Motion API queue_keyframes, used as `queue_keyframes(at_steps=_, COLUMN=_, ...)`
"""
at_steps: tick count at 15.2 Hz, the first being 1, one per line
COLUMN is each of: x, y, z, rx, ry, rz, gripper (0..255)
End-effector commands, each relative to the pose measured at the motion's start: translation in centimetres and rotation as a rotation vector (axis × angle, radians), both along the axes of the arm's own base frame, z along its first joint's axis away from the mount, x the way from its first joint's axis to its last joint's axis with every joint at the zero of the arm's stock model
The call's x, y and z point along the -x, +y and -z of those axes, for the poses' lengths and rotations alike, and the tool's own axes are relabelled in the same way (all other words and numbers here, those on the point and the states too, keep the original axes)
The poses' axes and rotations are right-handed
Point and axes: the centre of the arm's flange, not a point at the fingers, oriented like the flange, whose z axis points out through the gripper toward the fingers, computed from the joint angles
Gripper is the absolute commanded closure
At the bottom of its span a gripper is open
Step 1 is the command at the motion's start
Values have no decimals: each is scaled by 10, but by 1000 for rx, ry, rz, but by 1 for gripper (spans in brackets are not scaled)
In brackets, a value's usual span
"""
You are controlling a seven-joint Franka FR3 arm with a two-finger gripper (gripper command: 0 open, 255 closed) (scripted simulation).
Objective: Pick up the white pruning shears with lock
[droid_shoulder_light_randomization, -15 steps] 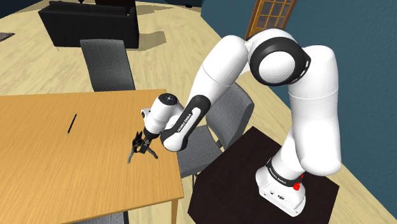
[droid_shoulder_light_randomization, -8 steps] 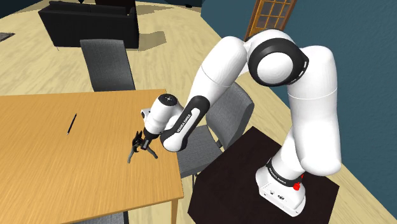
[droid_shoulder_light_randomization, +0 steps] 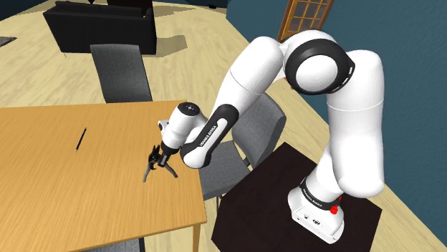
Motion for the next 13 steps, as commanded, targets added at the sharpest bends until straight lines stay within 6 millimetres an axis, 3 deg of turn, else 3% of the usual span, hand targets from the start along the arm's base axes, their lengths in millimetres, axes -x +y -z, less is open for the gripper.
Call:
queue_keyframes(at_steps=1, x=0, y=0, z=-11, rx=0, ry=0, rz=0, gripper=255)
queue_keyframes(at_steps=11, x=0, y=0, z=-64, rx=0, ry=0, rz=0, gripper=255)
queue_keyframes(at_steps=13, x=0, y=0, z=-65, rx=0, ry=0, rz=0, gripper=255)
